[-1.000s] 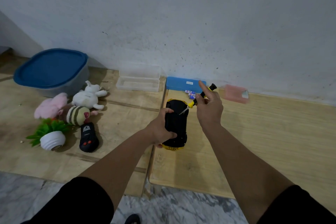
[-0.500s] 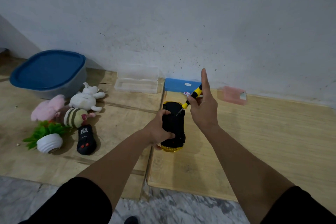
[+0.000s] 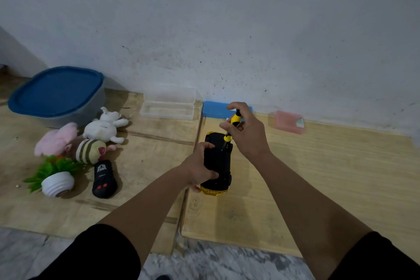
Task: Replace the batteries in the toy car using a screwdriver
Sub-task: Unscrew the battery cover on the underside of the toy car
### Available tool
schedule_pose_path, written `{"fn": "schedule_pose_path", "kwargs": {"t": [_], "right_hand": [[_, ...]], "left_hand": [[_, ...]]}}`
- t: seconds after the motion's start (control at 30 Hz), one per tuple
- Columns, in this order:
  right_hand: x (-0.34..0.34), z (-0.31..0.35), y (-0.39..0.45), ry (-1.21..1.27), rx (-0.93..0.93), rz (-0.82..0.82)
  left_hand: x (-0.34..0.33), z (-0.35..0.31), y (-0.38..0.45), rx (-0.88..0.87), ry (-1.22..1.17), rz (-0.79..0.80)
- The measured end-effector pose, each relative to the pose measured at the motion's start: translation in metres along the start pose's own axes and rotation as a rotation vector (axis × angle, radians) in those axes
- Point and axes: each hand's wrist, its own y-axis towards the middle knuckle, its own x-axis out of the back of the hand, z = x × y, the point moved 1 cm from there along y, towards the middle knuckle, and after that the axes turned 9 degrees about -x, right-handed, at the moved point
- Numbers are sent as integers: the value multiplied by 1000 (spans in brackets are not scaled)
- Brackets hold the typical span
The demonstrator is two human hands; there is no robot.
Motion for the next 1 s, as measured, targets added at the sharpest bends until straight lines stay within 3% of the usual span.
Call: {"fn": "schedule_pose_path", "kwargs": {"t": [0.17, 0.4, 0.6, 1.0], "right_hand": [[0, -1, 0, -50, 16, -127], [4, -4, 2, 91, -188, -54], [8, -1, 2, 89, -198, 34], [20, -1, -1, 200, -262, 35]], "left_hand": [[-2, 0, 1, 4, -20, 10], [-3, -3, 0, -43, -14, -9], [-4, -4, 0, -17, -67, -22], [-2, -2, 0, -24, 6, -25]]}}
